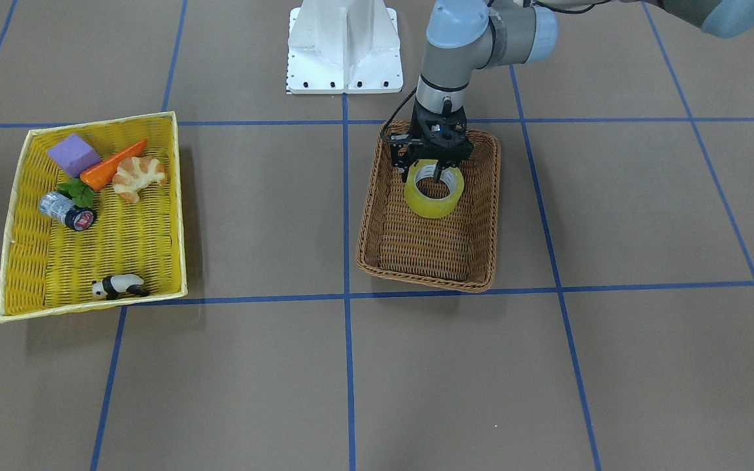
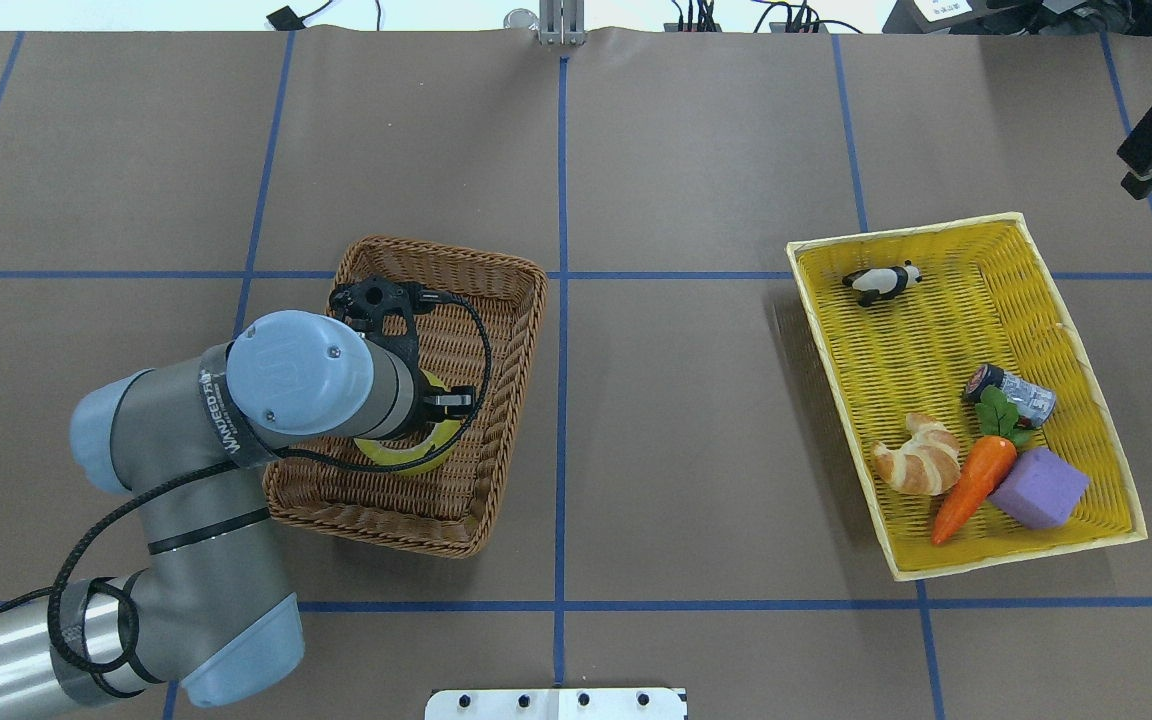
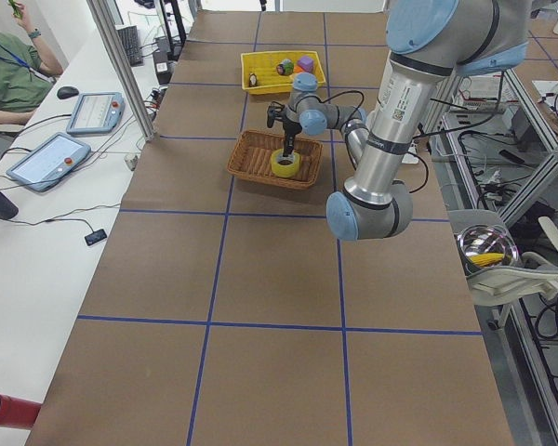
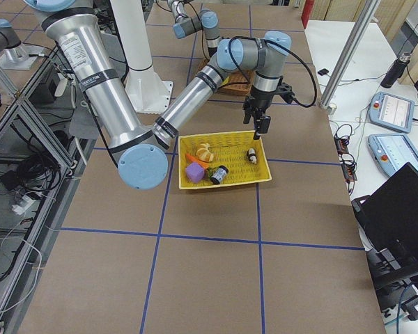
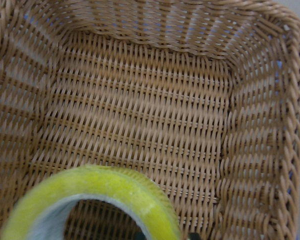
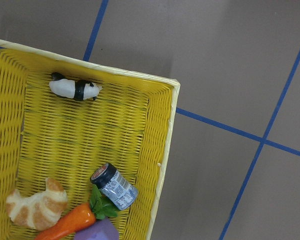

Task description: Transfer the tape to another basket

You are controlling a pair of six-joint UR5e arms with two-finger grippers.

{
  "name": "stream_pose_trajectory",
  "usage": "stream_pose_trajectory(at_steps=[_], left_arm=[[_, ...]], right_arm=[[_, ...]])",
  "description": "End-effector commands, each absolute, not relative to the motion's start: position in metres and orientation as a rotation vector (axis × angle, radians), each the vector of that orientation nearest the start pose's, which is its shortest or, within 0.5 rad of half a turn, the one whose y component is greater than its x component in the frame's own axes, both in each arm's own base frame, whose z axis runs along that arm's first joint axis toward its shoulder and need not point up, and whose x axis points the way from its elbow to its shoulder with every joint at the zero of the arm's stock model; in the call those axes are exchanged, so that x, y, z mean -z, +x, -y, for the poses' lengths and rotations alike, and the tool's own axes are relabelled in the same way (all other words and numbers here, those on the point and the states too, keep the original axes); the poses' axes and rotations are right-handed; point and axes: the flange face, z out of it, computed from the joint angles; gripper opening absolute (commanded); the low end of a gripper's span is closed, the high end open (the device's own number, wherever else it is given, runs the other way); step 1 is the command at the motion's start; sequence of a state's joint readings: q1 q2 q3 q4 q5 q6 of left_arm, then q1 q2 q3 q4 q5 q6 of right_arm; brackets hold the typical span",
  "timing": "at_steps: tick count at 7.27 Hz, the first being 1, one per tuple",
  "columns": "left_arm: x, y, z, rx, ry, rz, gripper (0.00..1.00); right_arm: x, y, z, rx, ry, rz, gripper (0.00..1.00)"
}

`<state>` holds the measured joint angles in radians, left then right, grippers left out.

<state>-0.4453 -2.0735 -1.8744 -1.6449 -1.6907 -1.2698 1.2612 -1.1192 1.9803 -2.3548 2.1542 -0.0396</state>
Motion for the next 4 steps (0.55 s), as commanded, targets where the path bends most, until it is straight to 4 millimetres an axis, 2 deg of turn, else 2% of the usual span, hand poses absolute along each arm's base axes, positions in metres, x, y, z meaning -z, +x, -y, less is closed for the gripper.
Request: stream_pose_trajectory(at_steps=[1, 2, 3, 4], left_arm=[[-0.205, 0.420, 0.397, -0.029, 0.249, -0.791, 0.98], [-0.205, 0.362, 0.433, 0.000, 0.222, -0.790, 0.98], [-0.230, 0.308, 0.467, 0.032, 0.217, -0.776, 0.98], [-0.268, 0.265, 0.483, -0.083, 0.213, -0.747, 0.98]], right_arm=[[-0.320, -0.090, 0.546, 0.340, 0.000, 0.596, 1.00], [-0.316, -0.091, 0.550, 0.325, 0.009, 0.597, 1.00], [-0.314, -0.091, 0.555, 0.349, 0.077, 0.609, 1.00], [-0.323, -0.091, 0.559, 0.376, 0.145, 0.615, 1.00]])
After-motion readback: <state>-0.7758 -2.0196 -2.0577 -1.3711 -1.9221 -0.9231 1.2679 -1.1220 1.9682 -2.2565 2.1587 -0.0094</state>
